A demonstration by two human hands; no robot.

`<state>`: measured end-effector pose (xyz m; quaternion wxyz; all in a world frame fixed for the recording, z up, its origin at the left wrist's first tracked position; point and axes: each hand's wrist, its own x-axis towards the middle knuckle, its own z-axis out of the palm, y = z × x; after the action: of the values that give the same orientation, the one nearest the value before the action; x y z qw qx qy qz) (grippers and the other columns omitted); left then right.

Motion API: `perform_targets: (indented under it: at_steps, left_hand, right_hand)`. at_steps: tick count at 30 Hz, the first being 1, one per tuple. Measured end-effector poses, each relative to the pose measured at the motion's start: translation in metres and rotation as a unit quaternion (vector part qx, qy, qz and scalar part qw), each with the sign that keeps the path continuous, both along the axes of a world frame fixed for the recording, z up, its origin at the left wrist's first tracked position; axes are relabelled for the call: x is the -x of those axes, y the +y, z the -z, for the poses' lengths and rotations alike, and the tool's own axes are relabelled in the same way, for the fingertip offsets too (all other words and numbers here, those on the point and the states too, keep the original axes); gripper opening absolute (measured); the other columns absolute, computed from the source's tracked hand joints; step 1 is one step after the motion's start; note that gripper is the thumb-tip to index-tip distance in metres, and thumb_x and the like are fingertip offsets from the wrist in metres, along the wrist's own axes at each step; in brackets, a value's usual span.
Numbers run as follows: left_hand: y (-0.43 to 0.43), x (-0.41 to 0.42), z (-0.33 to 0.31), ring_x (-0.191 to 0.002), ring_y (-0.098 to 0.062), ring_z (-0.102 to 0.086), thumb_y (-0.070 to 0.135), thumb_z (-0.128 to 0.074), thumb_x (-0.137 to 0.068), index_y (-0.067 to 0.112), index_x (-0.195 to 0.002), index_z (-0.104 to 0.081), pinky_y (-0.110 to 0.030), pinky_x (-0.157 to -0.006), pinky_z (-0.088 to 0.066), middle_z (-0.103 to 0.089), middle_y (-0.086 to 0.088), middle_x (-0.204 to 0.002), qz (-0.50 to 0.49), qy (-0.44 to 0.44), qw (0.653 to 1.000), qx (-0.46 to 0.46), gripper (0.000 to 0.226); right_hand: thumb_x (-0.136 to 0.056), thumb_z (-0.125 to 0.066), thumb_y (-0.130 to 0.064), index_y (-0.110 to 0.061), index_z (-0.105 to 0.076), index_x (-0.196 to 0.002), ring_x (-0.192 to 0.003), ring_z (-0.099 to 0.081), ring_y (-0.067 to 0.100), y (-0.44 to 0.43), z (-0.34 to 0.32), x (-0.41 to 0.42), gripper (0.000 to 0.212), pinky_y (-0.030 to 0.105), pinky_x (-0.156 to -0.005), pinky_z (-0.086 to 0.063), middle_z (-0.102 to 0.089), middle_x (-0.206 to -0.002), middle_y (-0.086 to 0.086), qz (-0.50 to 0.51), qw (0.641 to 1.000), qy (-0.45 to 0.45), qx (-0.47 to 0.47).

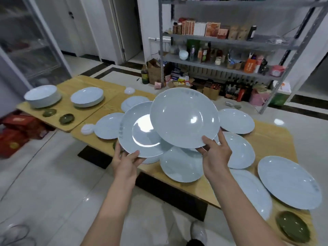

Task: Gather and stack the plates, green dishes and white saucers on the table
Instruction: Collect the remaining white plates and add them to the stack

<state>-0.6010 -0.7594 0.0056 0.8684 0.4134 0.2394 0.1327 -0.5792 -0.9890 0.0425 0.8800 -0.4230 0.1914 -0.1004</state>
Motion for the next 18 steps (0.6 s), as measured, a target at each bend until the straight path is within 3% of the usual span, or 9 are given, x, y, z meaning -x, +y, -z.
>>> perform_targets:
  at_steps: [3, 9, 13, 18]
  left_hand:
    - [0.038, 0.018, 0.001, -0.108, -0.025, -0.068, -0.021, -0.06, -0.082, 0.026, -0.147, -0.043, -0.036, -0.07, -0.062, -0.065, -0.002, -0.125, -0.04, 0.007, 0.999, 0.001, 0.082]
    - [0.1, 0.024, 0.007, -0.105, -0.025, -0.07, -0.022, -0.063, -0.079, 0.03, -0.144, -0.049, -0.039, -0.072, -0.062, -0.075, 0.015, -0.098, -0.103, 0.013, 0.995, -0.005, 0.084]
    - [0.136, 0.009, 0.012, -0.107, -0.026, -0.069, -0.02, -0.063, -0.08, 0.034, -0.142, -0.05, -0.05, -0.083, -0.059, -0.075, 0.008, -0.106, -0.115, 0.008, 0.993, -0.007, 0.083]
    - [0.181, -0.037, 0.017, -0.103, -0.023, -0.07, -0.021, -0.063, -0.08, 0.03, -0.144, -0.048, -0.047, -0.075, -0.061, -0.072, 0.007, -0.109, -0.145, 0.021, 0.989, -0.011, 0.083]
  right_hand:
    - [-0.086, -0.063, 0.012, -0.021, -0.053, -0.142, -0.084, -0.075, 0.015, 0.036, -0.001, -0.003, 0.066, 0.032, -0.068, -0.061, -0.078, -0.095, -0.005, -0.033, 0.999, -0.002, 0.001]
    - [-0.085, -0.064, 0.011, -0.021, -0.051, -0.144, -0.097, -0.073, 0.025, 0.1, 0.002, -0.023, 0.069, 0.037, -0.072, -0.062, -0.077, -0.104, 0.001, -0.079, 0.997, 0.009, 0.008]
    - [-0.084, -0.064, 0.011, -0.022, -0.053, -0.142, -0.102, -0.071, 0.026, 0.14, 0.006, -0.05, 0.067, 0.033, -0.068, -0.061, -0.074, -0.114, 0.006, -0.098, 0.995, 0.011, 0.006]
    - [-0.086, -0.063, 0.011, -0.022, -0.05, -0.145, -0.097, -0.072, 0.024, 0.191, 0.012, -0.1, 0.068, 0.032, -0.067, -0.06, -0.074, -0.11, 0.005, -0.125, 0.992, 0.014, 0.0]
